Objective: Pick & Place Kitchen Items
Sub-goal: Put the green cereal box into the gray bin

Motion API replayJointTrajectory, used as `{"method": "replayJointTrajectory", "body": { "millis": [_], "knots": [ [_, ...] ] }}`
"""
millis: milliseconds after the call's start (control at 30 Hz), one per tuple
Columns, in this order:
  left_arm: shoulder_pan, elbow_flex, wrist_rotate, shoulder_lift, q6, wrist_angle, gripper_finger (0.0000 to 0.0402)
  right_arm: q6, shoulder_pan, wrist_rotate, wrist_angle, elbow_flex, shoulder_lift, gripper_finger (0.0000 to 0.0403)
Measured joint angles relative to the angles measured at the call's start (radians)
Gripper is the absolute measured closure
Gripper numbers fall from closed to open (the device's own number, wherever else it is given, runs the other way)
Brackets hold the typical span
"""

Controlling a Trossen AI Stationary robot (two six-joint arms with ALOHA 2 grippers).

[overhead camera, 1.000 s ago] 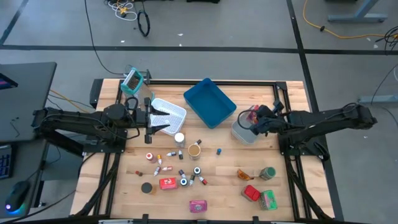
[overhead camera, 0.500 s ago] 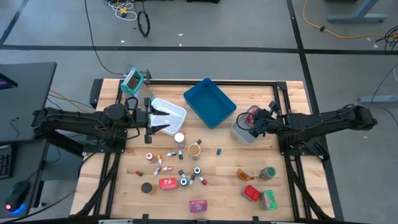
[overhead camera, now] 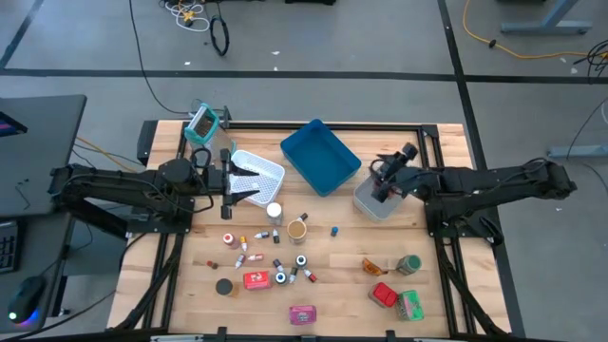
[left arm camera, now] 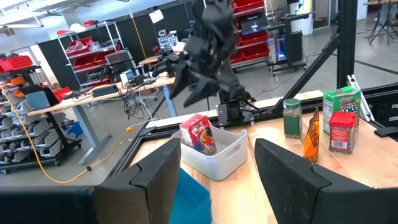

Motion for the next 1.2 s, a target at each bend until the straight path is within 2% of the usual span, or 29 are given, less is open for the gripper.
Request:
{"method": "replayJointTrajectory", "body": {
  "millis": [167,367,467,733,833,933,1033,1200],
  "knots": [
    [0.0,0.0,0.0,0.0,0.0,-0.001,0.0187,-0.113,0.0,-0.208,0.193,0.005,0.0,0.0179],
    [0.0,0.0,0.0,0.0,-0.002,-0.001,0.0187,-0.075,0.007,-0.392,0.213,0.005,0.0,0.0179],
    [0.0,0.0,0.0,0.0,-0.003,-0.001,0.0187,-0.048,0.036,-0.493,0.159,0.047,0.002,0.0182],
    [0.0,0.0,0.0,0.0,0.016,0.002,0.0187,0.222,0.183,-0.613,-0.117,0.295,0.06,0.0207],
    [0.0,0.0,0.0,0.0,0.035,0.002,0.0187,0.418,0.249,-0.66,-0.192,0.354,0.115,0.0217],
    [0.0,0.0,0.0,0.0,0.051,0.003,0.0187,0.682,0.304,-0.816,-0.222,0.365,0.156,0.0223],
    [0.0,0.0,0.0,0.0,0.053,0.002,0.0187,1.081,0.356,-0.955,-0.257,0.365,0.189,0.0224],
    [0.0,0.0,0.0,0.0,0.045,0.002,0.0187,1.788,0.488,-1.072,-0.267,0.365,0.232,0.0224]
  ]
}}
